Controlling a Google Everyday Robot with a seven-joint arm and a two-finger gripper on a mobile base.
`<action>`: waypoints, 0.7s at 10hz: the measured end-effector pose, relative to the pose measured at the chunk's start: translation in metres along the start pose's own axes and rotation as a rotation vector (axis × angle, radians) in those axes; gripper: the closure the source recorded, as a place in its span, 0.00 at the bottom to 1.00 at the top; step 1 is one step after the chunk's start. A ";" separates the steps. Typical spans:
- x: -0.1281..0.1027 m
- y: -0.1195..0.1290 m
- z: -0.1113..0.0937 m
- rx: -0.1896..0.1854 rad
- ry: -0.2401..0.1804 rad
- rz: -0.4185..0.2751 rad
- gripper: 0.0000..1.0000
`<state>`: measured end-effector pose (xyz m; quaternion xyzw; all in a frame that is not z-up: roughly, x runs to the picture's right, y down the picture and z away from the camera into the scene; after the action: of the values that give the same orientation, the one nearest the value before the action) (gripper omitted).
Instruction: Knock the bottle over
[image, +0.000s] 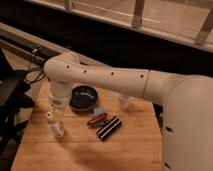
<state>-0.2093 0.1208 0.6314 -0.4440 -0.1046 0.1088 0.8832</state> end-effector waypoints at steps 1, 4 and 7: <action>-0.004 -0.001 0.002 -0.008 -0.003 -0.004 0.95; -0.023 0.012 0.031 -0.115 0.039 -0.059 0.95; -0.026 0.022 0.061 -0.226 0.039 -0.095 0.95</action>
<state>-0.2535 0.1728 0.6472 -0.5373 -0.1198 0.0458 0.8336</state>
